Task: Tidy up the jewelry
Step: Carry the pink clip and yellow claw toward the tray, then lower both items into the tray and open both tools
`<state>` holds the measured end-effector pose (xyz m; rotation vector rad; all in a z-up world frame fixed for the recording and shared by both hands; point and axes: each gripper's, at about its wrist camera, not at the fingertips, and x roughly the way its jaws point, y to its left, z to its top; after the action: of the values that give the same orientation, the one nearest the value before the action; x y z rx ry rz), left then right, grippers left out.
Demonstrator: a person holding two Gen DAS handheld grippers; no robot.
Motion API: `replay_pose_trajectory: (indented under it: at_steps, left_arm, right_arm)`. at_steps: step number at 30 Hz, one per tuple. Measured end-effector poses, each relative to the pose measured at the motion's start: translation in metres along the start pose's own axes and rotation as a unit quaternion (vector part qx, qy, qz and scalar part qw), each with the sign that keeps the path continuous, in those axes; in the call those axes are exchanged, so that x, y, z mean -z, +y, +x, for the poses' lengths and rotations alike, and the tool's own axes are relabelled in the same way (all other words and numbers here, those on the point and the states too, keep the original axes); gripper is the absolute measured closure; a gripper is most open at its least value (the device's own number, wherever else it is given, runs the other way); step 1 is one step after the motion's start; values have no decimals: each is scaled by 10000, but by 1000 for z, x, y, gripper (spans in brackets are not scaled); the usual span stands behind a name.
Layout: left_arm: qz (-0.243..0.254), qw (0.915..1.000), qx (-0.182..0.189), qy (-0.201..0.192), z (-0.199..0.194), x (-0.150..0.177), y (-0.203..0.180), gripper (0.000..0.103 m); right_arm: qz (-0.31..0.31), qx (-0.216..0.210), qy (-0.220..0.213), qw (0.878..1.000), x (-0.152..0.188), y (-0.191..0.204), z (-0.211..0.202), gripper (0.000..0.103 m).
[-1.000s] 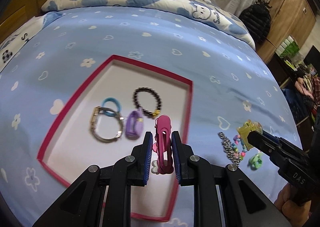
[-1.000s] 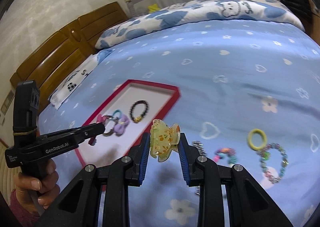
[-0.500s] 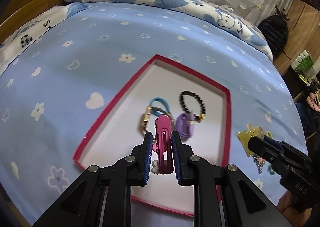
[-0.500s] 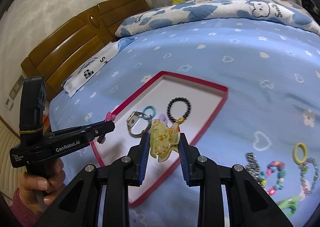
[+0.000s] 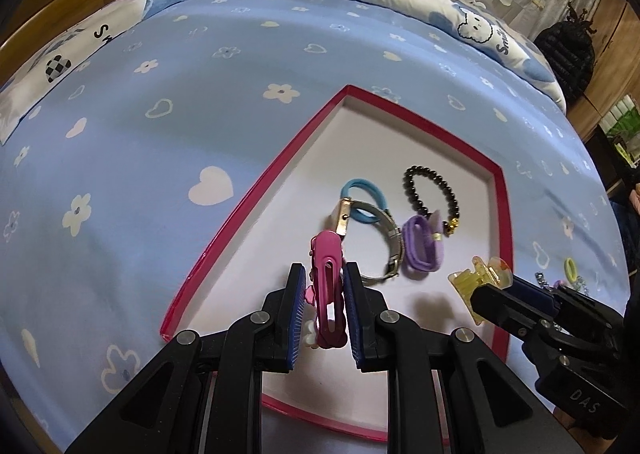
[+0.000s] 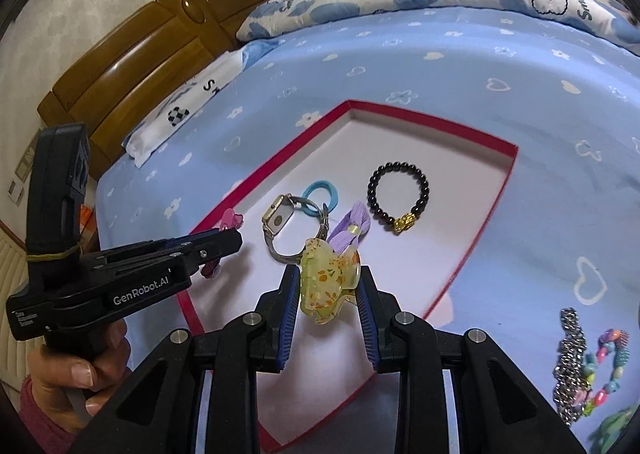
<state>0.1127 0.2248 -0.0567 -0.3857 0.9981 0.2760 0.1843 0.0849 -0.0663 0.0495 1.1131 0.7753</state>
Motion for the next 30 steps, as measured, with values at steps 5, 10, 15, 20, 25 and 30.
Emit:
replay_pose_trajectory:
  at_steps: [5, 10, 15, 20, 25, 30]
  left_arm:
    - [71, 9999, -13, 95, 14, -3, 0, 85]
    - [142, 9997, -34, 212, 29, -4, -2, 85]
    - [147, 9996, -34, 254, 36, -4, -2, 84]
    - [181, 9995, -81, 237, 37, -3, -3, 84]
    - [191, 9995, -107, 227, 35, -1, -6, 83]
    - [159, 9997, -89, 169, 26, 0, -5, 75]
  right_arm:
    - [-20, 79, 132, 9999, -1, 0, 14, 75]
    - [-4, 156, 281, 9995, 0, -2, 26, 75]
    - [-15, 192, 309, 9993, 2, -3, 29, 74]
    - [-1, 191, 338, 9992, 1, -3, 30, 72]
    - [43, 154, 325, 9993, 1, -3, 28, 71]
    - [104, 125, 254, 9995, 1, -6, 21, 68]
